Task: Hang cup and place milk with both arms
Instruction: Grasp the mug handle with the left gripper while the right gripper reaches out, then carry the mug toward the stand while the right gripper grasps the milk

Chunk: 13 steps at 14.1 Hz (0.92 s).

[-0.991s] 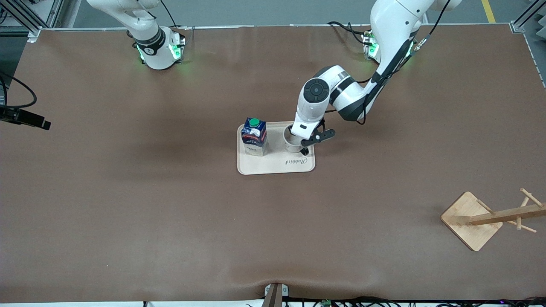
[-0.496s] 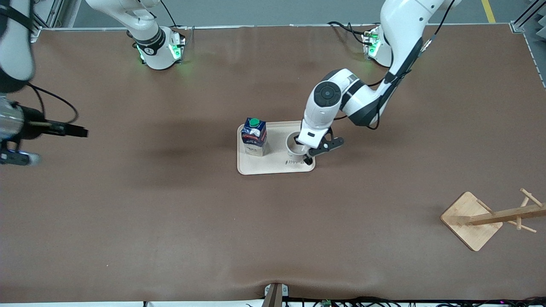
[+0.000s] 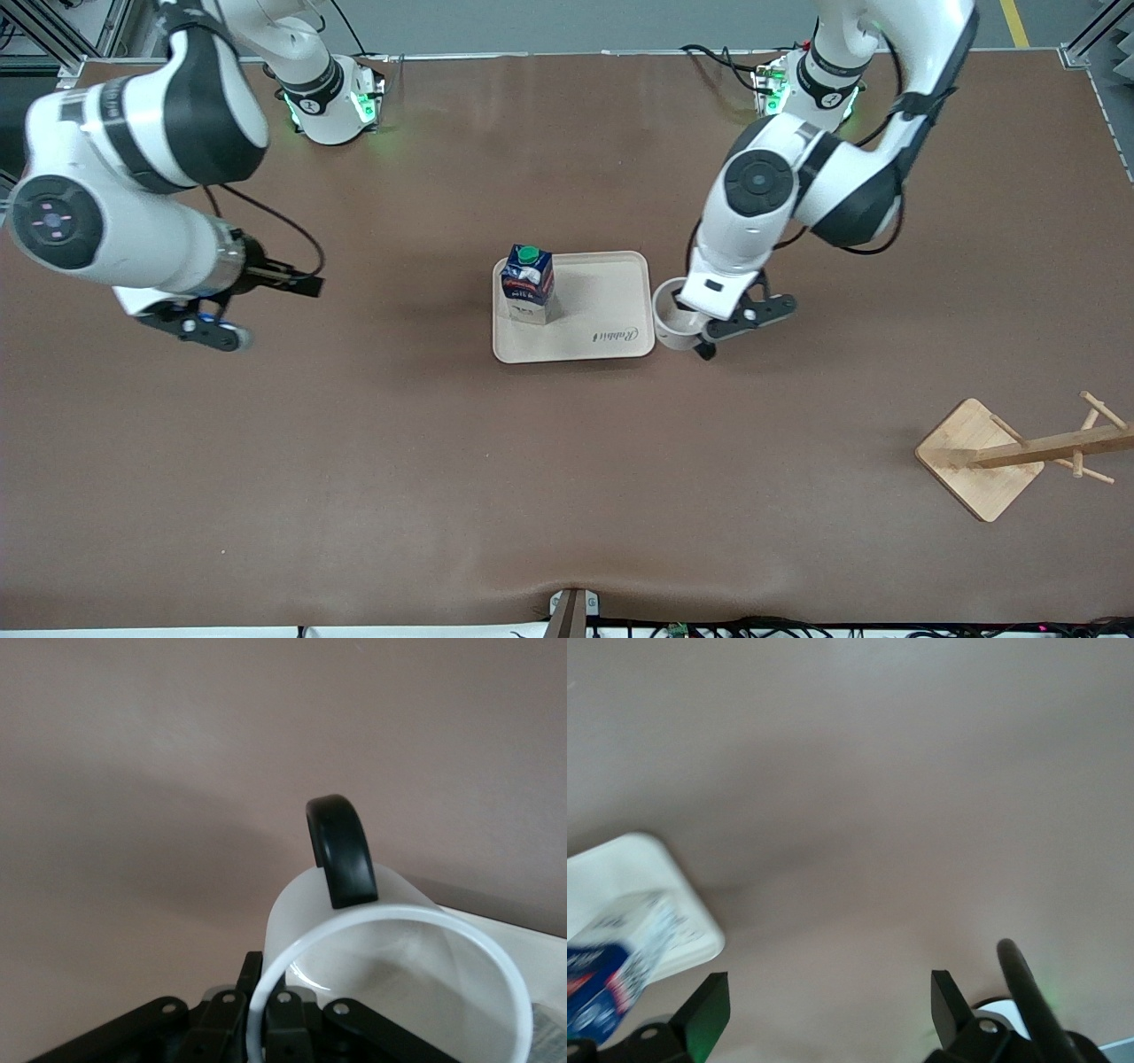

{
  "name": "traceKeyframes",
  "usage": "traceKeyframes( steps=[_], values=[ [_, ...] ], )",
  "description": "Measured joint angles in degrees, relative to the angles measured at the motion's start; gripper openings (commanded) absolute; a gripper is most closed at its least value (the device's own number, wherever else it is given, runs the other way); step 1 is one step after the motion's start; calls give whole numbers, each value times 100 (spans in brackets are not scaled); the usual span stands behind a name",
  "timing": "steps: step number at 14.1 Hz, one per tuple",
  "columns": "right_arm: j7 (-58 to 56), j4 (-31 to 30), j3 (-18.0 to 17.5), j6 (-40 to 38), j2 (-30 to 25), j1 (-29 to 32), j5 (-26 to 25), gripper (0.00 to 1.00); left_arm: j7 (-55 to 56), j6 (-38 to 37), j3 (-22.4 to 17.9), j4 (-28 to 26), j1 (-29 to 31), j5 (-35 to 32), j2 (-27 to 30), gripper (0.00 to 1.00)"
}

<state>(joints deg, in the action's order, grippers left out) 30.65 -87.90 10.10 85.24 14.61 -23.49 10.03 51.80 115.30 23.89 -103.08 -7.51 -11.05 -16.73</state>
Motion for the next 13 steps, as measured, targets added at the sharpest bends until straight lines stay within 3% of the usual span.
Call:
traceKeyframes(
  steps=[4,9,13],
  values=[
    [54,-48,-10,420,337,-385,979,100,-1318,-428,-15,271,733,-4,189,0],
    [1172,-58,-34,1600,992,-1419,1299,100,-3099,-554,-22,320,1611,-6,539,0],
    [1658,-58,-34,2114,1311,-1764,1828,100,-4643,-648,-27,411,2302,-6,620,0]
  ],
)
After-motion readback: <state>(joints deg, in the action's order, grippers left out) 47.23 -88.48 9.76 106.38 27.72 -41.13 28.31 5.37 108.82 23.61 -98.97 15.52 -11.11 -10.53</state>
